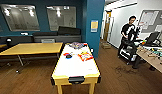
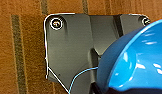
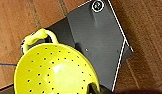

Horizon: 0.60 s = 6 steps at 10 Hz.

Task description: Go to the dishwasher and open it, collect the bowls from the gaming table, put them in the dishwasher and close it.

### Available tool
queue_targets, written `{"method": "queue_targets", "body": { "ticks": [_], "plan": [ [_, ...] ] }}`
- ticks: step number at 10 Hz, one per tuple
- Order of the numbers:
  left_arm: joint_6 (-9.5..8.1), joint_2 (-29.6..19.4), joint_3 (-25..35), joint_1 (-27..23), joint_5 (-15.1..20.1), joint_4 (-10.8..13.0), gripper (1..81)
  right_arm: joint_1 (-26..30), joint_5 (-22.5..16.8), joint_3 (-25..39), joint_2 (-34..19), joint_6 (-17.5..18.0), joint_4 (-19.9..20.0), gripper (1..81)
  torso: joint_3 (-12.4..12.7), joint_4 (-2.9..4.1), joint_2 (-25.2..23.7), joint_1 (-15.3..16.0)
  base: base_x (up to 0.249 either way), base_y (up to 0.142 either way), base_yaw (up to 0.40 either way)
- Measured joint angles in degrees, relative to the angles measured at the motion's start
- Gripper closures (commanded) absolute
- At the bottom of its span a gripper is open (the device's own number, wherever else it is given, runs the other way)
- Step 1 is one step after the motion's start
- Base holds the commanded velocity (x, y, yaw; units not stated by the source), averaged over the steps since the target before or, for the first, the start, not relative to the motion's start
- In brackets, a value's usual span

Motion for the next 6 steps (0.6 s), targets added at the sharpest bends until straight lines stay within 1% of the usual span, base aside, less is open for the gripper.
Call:
{"method": "queue_targets", "body": {
  "ticks": [6],
  "plan": [
    [-0.01,1.01,-2.18,0.44,0.16,-0.04,81.1,-0.13,0.05,-1.16,0.2,0.0,-0.89,81.1,0.0,0.0,0.0,0.0,0.0,0.0,-0.391]
  ]
}}
